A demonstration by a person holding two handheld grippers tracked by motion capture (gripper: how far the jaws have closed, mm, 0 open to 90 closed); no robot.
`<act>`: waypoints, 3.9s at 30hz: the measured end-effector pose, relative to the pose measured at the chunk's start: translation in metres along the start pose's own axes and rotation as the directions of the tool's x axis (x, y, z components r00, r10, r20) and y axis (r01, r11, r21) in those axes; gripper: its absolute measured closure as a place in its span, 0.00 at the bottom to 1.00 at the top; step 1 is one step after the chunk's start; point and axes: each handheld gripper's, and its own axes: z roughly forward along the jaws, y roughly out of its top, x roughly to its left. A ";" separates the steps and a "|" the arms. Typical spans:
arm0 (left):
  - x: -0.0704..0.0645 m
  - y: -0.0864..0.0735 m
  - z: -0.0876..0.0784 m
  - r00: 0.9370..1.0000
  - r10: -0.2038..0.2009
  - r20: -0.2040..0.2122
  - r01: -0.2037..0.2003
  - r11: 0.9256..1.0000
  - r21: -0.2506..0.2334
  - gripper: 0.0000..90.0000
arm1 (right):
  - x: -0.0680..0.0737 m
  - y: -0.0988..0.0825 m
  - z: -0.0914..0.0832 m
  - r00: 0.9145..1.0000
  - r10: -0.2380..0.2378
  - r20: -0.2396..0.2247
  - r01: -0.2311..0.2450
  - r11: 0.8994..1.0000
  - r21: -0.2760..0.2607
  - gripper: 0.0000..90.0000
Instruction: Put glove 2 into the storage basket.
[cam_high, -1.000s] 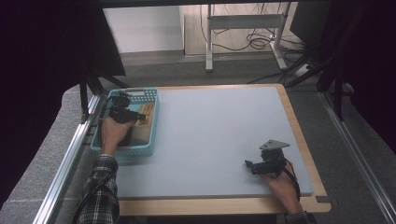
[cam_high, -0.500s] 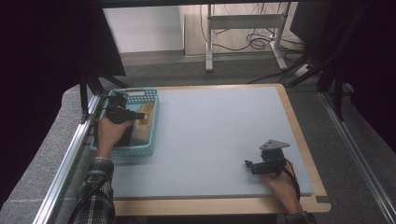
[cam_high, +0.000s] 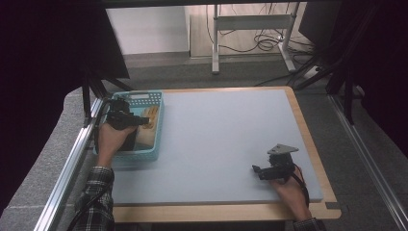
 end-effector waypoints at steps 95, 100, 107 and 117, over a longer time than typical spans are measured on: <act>-0.193 -0.066 0.047 0.884 0.375 0.278 -0.346 0.926 -0.149 0.00 | 0.000 0.000 0.000 1.000 -0.005 0.002 0.005 1.000 -0.002 0.08; -0.194 -0.080 0.059 0.883 0.372 0.287 -0.349 0.928 -0.128 0.00 | 0.000 0.000 0.000 1.000 -0.005 0.002 0.005 1.000 -0.002 0.08; -0.194 -0.094 0.071 0.882 0.374 0.286 -0.361 0.927 -0.098 0.00 | 0.000 0.000 0.000 1.000 -0.006 0.002 0.006 1.000 -0.002 0.08; -0.198 -0.112 0.086 0.883 0.396 0.252 -0.396 0.917 -0.054 0.00 | 0.000 0.000 0.000 1.000 -0.005 0.003 0.005 1.000 -0.002 0.08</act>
